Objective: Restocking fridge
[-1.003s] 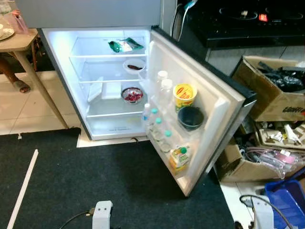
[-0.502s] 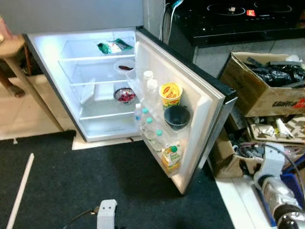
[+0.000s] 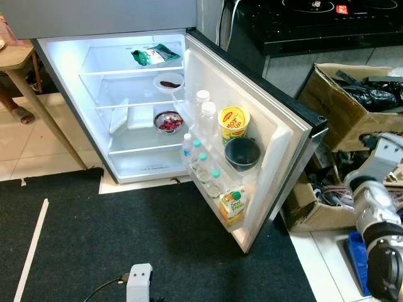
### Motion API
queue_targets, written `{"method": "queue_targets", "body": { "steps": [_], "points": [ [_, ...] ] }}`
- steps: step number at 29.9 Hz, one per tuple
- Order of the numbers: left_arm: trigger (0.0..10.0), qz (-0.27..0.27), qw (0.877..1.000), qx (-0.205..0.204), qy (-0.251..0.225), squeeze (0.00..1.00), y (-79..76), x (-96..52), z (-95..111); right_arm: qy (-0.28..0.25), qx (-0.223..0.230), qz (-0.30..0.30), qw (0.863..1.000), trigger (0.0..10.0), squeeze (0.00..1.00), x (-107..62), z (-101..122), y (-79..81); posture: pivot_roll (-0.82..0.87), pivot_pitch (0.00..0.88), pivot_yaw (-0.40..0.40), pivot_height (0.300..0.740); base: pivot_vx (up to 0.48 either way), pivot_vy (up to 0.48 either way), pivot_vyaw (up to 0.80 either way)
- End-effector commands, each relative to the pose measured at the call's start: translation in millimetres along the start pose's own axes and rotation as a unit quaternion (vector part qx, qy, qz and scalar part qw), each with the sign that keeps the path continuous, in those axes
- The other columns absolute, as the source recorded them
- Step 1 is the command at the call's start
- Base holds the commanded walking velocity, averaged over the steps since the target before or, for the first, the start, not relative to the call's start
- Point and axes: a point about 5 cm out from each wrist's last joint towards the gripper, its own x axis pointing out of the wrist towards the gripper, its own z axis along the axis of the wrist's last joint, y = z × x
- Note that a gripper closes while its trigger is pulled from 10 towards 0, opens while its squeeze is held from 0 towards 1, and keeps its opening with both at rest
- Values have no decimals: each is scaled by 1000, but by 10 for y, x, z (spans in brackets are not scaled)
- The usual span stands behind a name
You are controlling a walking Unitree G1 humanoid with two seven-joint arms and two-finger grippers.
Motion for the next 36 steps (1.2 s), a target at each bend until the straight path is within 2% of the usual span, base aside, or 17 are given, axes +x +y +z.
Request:
{"method": "queue_targets", "body": {
  "steps": [1,4,10,14,15,17,18,19,23,24,26,27,28,29,30,33,36],
  "points": [
    [10000,14,1000,-6,9,0,93,-43,-58,-7,5,18,1000,10000,0,13,38,21,10,37,-11,740,0,0,0],
    [10000,15,1000,-7,9,0,98,-45,-62,-8,3,37,999,10000,0,25,53,69,10,37,-11,740,0,0,0],
    [10000,17,1000,-9,11,0,109,-52,-76,7,-25,318,948,10000,0,-14,8,741,11,36,-12,740,0,0,0],
    [10000,15,1000,-10,11,0,96,-48,-80,11,-14,552,834,10000,0,-357,-33,1406,4,37,-14,740,0,0,0],
    [10000,15,1000,-10,11,0,96,-48,-80,11,-14,552,834,10000,0,-357,-33,1406,4,37,-14,740,0,0,0],
    [10000,13,1000,-11,11,0,82,-43,-80,8,22,650,759,10000,0,-650,54,1652,6,38,-18,740,0,0,0],
    [10000,13,1000,-11,11,0,82,-43,-80,8,22,650,759,10000,0,-650,54,1652,6,38,-18,740,0,0,0],
    [10000,12,1000,-11,11,0,72,-39,-80,5,36,689,724,10000,0,-792,114,1757,6,38,-18,740,0,0,0],
    [10000,9,1000,-12,11,0,52,-32,-79,-2,46,729,683,10000,0,-949,205,1870,6,38,-18,740,0,0,0],
    [10000,9,1000,-12,11,0,43,-28,-77,-11,44,724,688,10000,0,-933,226,1888,-4,33,-21,740,0,0,0],
    [10000,7,1000,-12,12,0,29,-22,-74,-26,31,669,742,10000,0,-729,197,1822,-5,31,-19,740,0,0,0],
    [10000,7,1000,-12,12,0,24,-19,-71,-20,9,613,790,10000,0,-568,123,1725,-5,31,-19,740,0,0,0],
    [10000,7,1000,-12,11,0,21,-18,-70,-13,-6,577,817,10000,0,-479,72,1657,-5,31,-19,740,0,0,0],
    [10000,7,1000,-12,11,0,21,-18,-70,-13,-6,577,817,10000,0,-479,72,1657,-5,31,-19,740,0,0,0],
    [10000,6,1000,-10,12,0,16,-15,-66,28,-55,499,864,10000,0,-338,-99,1460,-5,31,-19,740,0,0,0],
    [10000,7,1000,-8,12,0,16,-14,-64,86,-112,405,903,10000,0,-271,-356,1121,-7,25,-23,740,0,0,0],
    [10000,7,1000,-7,13,0,17,-14,-65,162,-181,325,914,10000,0,-307,-611,814,-8,24,-24,740,0,0,469]
  ]
}}
